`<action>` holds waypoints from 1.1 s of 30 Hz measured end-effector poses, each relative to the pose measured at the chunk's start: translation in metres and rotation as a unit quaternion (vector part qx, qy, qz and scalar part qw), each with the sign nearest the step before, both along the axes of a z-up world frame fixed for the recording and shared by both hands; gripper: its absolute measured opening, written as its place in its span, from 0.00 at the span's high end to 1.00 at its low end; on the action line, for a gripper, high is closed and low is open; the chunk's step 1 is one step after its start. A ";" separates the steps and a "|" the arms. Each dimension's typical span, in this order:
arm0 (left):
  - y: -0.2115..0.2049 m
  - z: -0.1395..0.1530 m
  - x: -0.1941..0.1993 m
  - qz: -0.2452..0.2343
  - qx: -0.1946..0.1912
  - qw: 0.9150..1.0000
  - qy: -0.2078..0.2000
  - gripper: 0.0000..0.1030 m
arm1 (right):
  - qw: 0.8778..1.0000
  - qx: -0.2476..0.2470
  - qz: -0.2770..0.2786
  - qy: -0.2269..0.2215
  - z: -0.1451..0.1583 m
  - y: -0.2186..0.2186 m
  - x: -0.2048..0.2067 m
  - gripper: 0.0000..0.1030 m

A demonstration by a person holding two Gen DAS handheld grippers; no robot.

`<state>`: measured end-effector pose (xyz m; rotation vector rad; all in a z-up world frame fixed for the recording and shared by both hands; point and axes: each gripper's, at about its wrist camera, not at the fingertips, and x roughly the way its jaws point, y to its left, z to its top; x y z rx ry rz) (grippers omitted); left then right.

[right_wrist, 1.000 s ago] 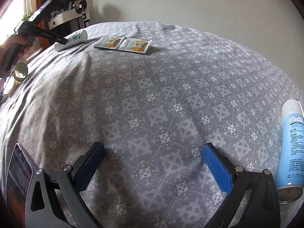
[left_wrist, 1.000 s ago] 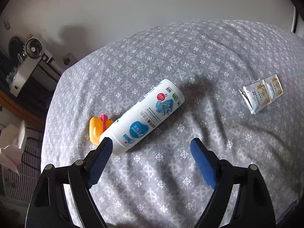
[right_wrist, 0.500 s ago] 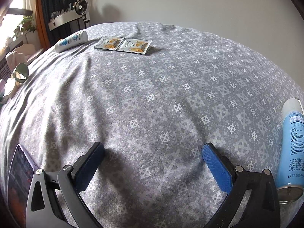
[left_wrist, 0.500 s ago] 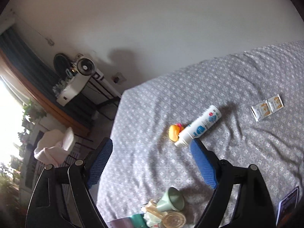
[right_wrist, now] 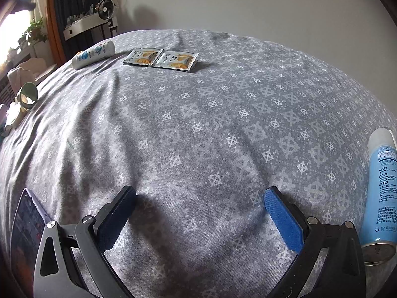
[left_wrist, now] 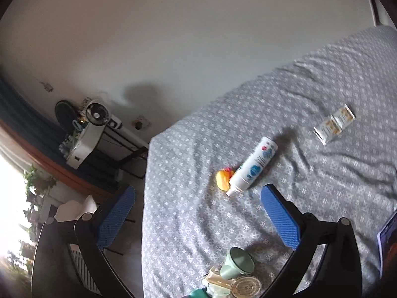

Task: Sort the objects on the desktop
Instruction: 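Move the open left tool toward the white lotion tube, then grasp the white lotion bottle with the left tool, set it by the cups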

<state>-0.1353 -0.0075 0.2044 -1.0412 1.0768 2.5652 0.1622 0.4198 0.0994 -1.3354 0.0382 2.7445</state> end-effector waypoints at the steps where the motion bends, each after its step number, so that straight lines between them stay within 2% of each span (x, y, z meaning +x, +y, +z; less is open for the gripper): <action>1: 0.006 -0.016 -0.004 -0.007 -0.006 1.000 -0.014 0.01 | 1.000 0.000 0.000 0.000 0.000 0.000 0.000 0.00; 6: 0.041 -0.081 -0.032 -0.041 -0.031 0.998 -0.047 0.01 | 1.000 0.001 0.000 0.000 0.000 0.000 0.000 0.00; 13: 0.072 -0.149 -0.097 -0.046 -0.049 0.993 -0.093 0.01 | 1.000 -0.001 0.000 0.001 0.000 0.002 0.001 0.00; 19: 0.073 -0.188 -0.127 -0.006 -0.024 0.990 -0.141 0.01 | 1.000 -0.001 0.000 0.003 -0.001 0.001 -0.001 0.00; 22: 0.067 -0.190 -0.128 0.008 0.014 0.989 -0.147 0.00 | 1.000 -0.001 0.000 0.003 -0.001 0.001 -0.001 0.00; 25: 0.052 -0.182 -0.128 0.031 0.089 0.976 -0.194 0.30 | 1.000 -0.001 0.000 0.003 -0.001 0.001 -0.001 0.00; 27: 0.048 -0.180 -0.120 0.035 0.095 0.972 -0.214 0.52 | 1.000 0.000 0.000 0.003 -0.001 0.001 -0.001 0.00; 30: 0.047 -0.176 -0.092 0.020 0.102 0.966 -0.236 0.57 | 1.000 -0.001 0.000 0.003 -0.001 0.001 -0.001 0.00; 33: 0.047 -0.171 -0.054 0.012 0.137 0.956 -0.258 0.57 | 1.000 -0.001 0.000 0.003 -0.001 0.000 -0.002 0.00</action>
